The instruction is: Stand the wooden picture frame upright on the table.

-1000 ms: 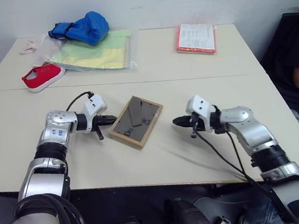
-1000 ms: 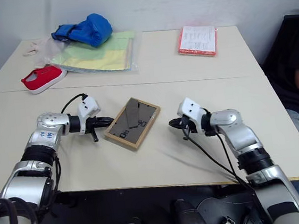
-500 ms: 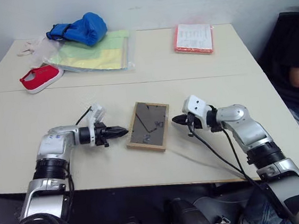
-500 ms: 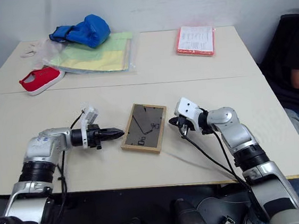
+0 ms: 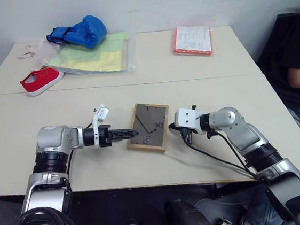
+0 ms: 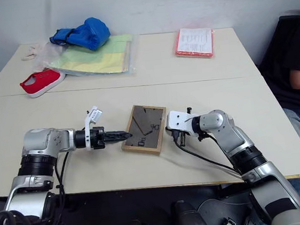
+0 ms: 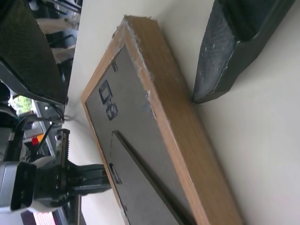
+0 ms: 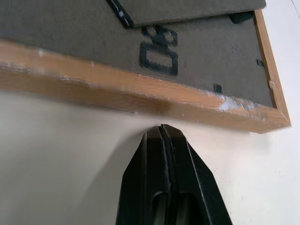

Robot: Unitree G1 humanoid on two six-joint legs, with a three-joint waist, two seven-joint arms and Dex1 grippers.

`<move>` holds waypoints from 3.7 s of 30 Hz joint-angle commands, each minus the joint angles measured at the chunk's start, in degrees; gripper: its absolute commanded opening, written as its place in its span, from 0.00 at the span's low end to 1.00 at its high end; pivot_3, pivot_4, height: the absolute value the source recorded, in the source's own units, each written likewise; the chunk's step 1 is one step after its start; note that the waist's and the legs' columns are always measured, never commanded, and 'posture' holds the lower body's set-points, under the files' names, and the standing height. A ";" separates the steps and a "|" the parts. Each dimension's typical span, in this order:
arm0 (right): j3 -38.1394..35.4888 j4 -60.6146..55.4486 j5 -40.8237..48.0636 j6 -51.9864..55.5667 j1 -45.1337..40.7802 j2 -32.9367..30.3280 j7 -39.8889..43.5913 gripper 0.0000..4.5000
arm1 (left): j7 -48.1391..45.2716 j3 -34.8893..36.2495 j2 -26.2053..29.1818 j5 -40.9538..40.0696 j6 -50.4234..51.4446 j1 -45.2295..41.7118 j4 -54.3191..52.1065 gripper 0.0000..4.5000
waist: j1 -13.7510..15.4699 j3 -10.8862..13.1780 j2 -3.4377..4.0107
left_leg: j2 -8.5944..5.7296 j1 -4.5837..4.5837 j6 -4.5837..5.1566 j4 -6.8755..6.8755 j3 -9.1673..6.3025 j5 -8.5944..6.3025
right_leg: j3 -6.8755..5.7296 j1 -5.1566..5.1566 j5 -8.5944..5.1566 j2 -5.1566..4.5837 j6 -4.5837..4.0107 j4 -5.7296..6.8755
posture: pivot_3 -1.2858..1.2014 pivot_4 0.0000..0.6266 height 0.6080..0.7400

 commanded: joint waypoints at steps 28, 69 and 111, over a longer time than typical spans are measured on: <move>-17.72 -26.18 29.07 37.82 -0.35 -5.10 8.33 0.42 | 4.82 5.02 0.08 -8.63 1.76 5.14 -19.59 0.28 | -0.12 0.09 0.23 | 0.02 -0.09 -0.05 -0.01 -0.02 -0.01 | 0.16 -0.13 -0.03 0.04 0.06 0.05 | 0.52 0.24 1.00; 3.28 9.33 -46.84 -62.99 -14.25 -14.04 -58.44 1.00 | 5.39 3.29 2.06 -15.42 5.16 1.53 -22.23 0.28 | -0.95 0.42 -0.10 | -0.06 -0.39 -0.15 -0.07 0.75 0.04 | 0.97 -0.83 -0.06 0.26 0.25 0.07 | 0.52 0.24 1.00; 0.00 9.04 48.76 6.24 -14.57 2.23 1.23 0.27 | 21.72 40.23 11.11 -15.20 -17.99 42.67 -67.47 1.00 | -1.76 0.65 -0.24 | 0.12 0.79 0.21 -0.18 0.99 -0.18 | 1.31 0.07 -0.06 0.30 0.23 0.27 | 0.52 0.24 1.00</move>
